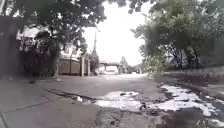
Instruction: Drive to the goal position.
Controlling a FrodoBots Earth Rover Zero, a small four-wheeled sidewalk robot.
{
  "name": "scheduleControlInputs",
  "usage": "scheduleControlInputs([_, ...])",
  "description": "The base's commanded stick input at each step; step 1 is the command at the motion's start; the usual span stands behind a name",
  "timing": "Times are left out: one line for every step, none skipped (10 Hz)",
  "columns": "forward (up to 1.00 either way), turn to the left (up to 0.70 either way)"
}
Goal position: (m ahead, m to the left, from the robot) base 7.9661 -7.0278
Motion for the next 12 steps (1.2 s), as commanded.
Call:
scheduleControlInputs([1.00, 0.40])
scheduleControlInputs([1.00, 0.40])
scheduleControlInputs([1.00, 0.40])
scheduleControlInputs([1.00, 0.40])
scheduleControlInputs([1.00, 0.40])
scheduleControlInputs([1.00, 0.40])
scheduleControlInputs([1.00, 0.40])
scheduleControlInputs([1.00, 0.40])
scheduleControlInputs([1.00, 0.40])
scheduleControlInputs([1.00, 0.40])
scheduleControlInputs([1.00, 0.04])
scheduleControlInputs([1.00, 0.00])
